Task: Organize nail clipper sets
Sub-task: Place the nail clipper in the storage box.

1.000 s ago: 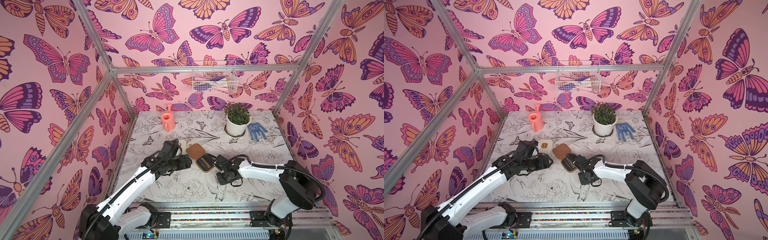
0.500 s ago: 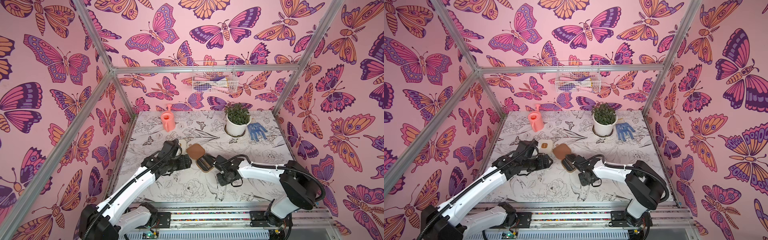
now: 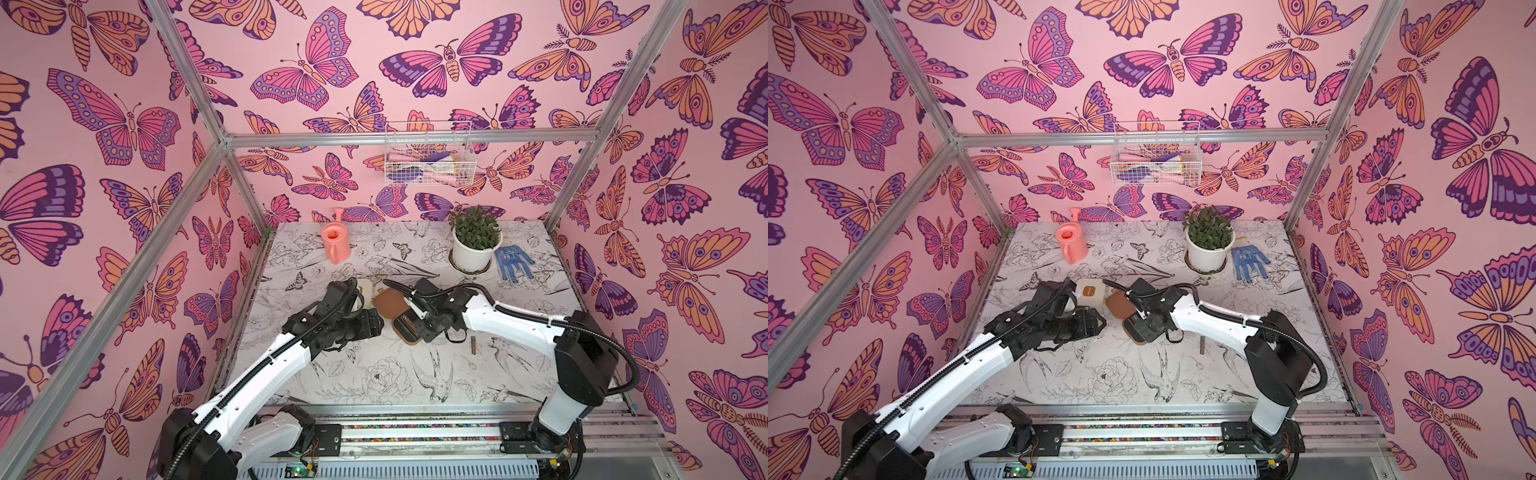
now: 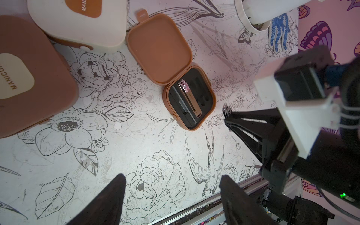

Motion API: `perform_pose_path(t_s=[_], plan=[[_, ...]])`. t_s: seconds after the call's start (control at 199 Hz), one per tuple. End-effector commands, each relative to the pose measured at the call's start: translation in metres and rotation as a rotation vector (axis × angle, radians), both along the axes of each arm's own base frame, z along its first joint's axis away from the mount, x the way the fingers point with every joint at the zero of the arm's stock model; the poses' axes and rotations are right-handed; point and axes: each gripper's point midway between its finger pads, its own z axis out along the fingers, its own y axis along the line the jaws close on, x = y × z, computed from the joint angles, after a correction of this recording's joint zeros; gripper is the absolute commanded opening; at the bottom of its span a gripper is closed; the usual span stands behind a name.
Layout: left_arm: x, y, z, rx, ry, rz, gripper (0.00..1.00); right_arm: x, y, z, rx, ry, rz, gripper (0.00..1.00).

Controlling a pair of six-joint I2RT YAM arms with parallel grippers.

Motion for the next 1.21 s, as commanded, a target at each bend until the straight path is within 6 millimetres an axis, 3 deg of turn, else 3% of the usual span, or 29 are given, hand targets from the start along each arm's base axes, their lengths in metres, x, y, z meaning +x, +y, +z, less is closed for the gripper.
perform_pose_path(t_s=[0.0, 0.161, 0.393, 1.204], plan=[[-0.001, 0.0, 0.0, -0.005, -0.006, -0.001, 0.78, 0.01, 0.012, -0.009, -0.033, 0.002, 0.09, 0.0], [-0.001, 0.0, 0.001, -0.007, -0.01, -0.004, 0.78, 0.028, 0.023, -0.023, -0.037, -0.007, 0.083, 0.0], [0.0, -0.001, 0.001, -0.007, -0.011, -0.008, 0.78, 0.046, 0.017, -0.033, -0.048, -0.039, 0.058, 0.0], [0.0, -0.001, -0.001, -0.002, -0.003, -0.008, 0.78, 0.04, 0.011, -0.056, -0.093, 0.045, 0.029, 0.0]])
